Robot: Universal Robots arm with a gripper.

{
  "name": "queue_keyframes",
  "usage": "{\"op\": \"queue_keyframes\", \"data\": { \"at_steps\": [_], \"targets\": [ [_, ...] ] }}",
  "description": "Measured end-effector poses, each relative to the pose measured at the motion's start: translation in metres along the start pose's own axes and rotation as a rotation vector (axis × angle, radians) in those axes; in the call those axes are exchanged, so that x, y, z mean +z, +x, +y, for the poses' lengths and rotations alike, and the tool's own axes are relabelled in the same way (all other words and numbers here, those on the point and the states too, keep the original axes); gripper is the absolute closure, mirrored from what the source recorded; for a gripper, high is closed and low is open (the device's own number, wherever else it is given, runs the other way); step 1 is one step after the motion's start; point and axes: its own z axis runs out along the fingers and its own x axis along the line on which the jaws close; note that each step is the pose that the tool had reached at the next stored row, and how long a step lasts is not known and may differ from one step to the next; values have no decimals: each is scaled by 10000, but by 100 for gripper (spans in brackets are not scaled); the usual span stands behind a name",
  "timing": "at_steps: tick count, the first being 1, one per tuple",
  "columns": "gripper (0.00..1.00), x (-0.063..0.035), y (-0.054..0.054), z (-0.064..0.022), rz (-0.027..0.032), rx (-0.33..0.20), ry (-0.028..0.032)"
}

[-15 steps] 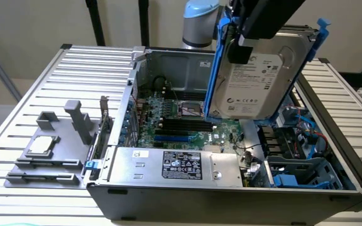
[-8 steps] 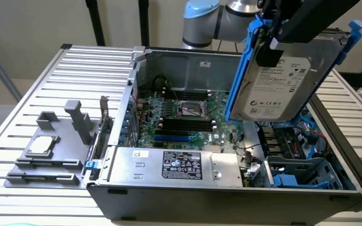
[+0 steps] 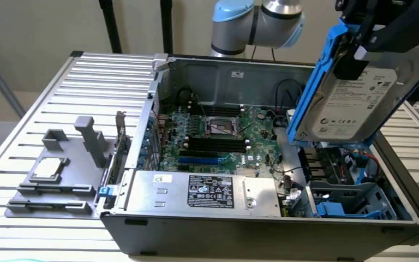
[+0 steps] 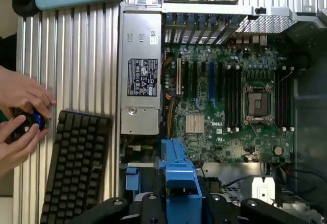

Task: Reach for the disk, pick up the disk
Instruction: 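Pick up the disk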

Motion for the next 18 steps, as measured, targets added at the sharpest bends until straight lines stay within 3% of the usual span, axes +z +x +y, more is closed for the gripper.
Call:
{"op": "queue_keyframes", "data": {
  "at_steps": [10,15,18],
  "targets": [
    [67,-20,105,-447,-34,-1,-2],
    [67,-28,208,-584,-34,-1,-4],
    [67,-28,242,-612,-34,-1,-5]
  ]
}}
